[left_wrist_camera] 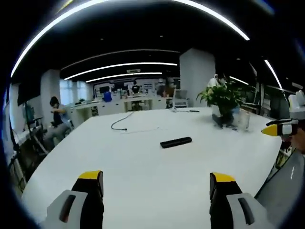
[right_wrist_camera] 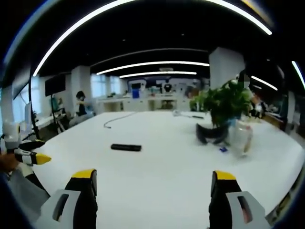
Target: Press the specified remote control buttons in sequence, fully releasing each button before pressing the next.
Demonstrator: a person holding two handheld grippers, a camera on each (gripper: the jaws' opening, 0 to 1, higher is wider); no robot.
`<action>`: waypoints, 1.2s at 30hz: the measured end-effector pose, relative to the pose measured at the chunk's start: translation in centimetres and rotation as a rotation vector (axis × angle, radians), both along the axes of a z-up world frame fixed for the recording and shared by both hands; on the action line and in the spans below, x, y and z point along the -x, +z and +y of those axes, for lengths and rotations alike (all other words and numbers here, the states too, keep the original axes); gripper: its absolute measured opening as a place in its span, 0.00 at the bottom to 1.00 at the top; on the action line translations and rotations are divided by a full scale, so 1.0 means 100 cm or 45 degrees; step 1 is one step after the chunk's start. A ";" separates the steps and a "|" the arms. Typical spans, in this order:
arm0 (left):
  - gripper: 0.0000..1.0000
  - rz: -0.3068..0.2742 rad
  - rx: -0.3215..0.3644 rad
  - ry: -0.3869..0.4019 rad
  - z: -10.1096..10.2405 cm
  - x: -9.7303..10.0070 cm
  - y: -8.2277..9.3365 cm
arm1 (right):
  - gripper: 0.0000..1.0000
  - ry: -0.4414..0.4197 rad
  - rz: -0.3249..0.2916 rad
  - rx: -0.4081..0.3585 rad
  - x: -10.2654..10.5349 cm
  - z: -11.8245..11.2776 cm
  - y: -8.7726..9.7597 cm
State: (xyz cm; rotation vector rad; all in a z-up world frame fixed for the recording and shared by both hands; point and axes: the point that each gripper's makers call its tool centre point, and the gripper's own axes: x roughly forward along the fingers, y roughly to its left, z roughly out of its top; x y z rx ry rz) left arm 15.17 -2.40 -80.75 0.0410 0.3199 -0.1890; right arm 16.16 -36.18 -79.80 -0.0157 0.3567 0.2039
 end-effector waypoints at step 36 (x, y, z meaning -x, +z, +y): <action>1.00 -0.009 -0.091 0.095 0.014 -0.002 -0.012 | 0.92 -0.017 -0.038 0.008 0.001 -0.003 0.002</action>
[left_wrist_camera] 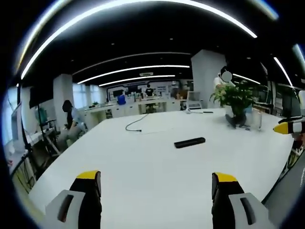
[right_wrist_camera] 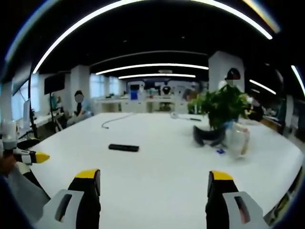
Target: Press the specified remote control buttons in sequence, fully releasing each button before pressing the next.
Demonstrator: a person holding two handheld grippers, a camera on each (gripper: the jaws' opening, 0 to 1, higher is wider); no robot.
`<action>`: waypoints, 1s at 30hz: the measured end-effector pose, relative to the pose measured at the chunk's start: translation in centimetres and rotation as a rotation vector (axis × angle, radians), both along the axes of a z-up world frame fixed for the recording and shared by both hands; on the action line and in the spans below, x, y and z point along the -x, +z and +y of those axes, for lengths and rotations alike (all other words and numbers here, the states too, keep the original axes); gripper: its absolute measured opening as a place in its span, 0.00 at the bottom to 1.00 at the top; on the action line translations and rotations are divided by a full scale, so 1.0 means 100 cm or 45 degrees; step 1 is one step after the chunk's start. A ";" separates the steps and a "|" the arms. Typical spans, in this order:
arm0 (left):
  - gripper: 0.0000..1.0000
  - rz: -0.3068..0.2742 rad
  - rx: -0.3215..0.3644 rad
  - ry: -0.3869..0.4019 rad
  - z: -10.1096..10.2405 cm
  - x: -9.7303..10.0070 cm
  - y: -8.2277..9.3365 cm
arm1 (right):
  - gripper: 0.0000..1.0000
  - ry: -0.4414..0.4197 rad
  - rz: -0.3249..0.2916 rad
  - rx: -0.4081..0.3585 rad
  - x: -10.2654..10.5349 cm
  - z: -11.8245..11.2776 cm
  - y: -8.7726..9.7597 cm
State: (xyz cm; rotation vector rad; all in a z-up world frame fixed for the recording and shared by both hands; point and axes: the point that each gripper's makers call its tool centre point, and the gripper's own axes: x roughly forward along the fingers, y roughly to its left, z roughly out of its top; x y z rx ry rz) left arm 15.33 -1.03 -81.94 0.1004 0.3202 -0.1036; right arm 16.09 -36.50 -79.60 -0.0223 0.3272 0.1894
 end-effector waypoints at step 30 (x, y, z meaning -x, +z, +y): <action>1.00 0.073 -0.047 0.010 0.002 0.004 -0.010 | 0.94 -0.097 0.021 -0.054 0.000 -0.015 -0.002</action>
